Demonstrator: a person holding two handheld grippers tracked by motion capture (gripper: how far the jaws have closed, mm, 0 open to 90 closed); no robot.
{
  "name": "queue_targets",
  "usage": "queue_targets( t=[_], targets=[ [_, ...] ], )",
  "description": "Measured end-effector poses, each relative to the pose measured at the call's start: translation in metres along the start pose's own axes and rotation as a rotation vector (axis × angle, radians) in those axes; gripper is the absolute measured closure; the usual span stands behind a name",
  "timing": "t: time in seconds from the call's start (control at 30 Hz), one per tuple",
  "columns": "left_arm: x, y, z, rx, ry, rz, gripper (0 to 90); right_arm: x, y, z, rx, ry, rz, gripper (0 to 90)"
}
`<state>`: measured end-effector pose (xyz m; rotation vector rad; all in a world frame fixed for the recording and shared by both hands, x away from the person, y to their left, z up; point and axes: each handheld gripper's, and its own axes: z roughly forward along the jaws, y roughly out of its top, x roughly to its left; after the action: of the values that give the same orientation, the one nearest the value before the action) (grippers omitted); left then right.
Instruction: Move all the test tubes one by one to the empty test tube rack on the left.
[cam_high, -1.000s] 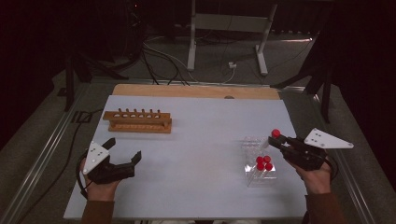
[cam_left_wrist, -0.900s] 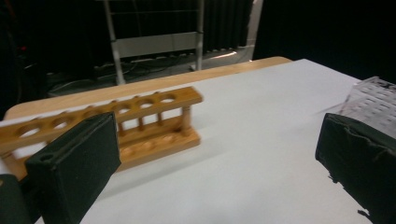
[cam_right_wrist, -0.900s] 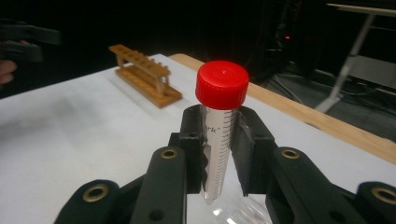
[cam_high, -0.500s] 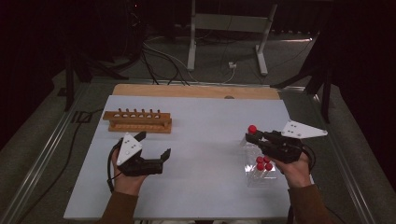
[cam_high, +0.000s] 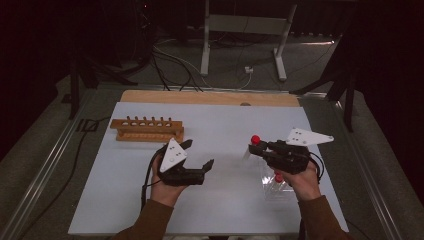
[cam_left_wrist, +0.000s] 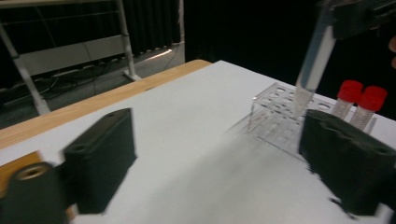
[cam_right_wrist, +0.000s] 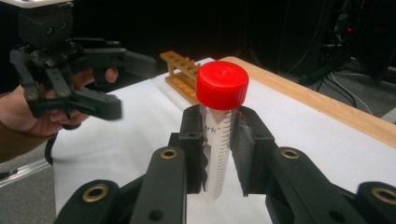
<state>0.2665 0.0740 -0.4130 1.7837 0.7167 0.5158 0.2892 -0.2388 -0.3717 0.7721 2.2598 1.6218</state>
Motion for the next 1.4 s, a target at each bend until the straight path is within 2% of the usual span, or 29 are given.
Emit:
queue_targets(
  t=[0.07, 0.17, 0.2, 0.27, 0.33, 0.67, 0.9, 1.07, 1.23, 1.4],
  targets=[
    [-0.003, 0.001, 0.003, 0.004, -0.004, 0.006, 18.4, 0.004, 0.002, 0.005, 0.012, 0.000, -0.005, 74.5],
    [-0.012, 0.004, 0.011, 0.009, -0.027, 0.028, 25.4, 0.010, 0.004, 0.013, 0.023, 0.004, -0.008, 74.5],
    [-0.018, 0.005, 0.017, 0.007, -0.051, 0.040, 28.8, 0.012, 0.005, 0.015, 0.024, 0.008, -0.010, 74.5],
    [-0.020, 0.006, 0.019, 0.009, -0.057, 0.050, 32.3, 0.014, 0.005, 0.018, 0.024, 0.011, -0.009, 74.5],
    [-0.024, 0.008, 0.023, 0.009, -0.073, 0.061, 41.0, 0.017, 0.006, 0.024, 0.026, 0.017, -0.011, 74.5],
    [-0.030, 0.010, 0.034, 0.016, -0.138, 0.073, 62.3, 0.023, 0.006, 0.033, 0.040, 0.034, -0.006, 74.5],
    [-0.033, 0.009, 0.036, 0.023, -0.135, 0.096, 73.9, 0.025, 0.006, 0.036, 0.045, 0.043, -0.007, 74.5],
    [-0.031, 0.009, 0.036, 0.020, -0.137, 0.102, 75.8, 0.024, 0.005, 0.034, 0.047, 0.046, -0.007, 73.3],
    [-0.028, 0.007, 0.039, 0.031, -0.121, 0.101, 75.9, 0.022, 0.006, 0.031, 0.026, 0.051, -0.004, 53.7],
    [-0.019, 0.004, 0.039, 0.024, -0.095, 0.084, 75.9, 0.019, 0.004, 0.022, 0.020, 0.006, 0.008, 35.4]
  ],
)
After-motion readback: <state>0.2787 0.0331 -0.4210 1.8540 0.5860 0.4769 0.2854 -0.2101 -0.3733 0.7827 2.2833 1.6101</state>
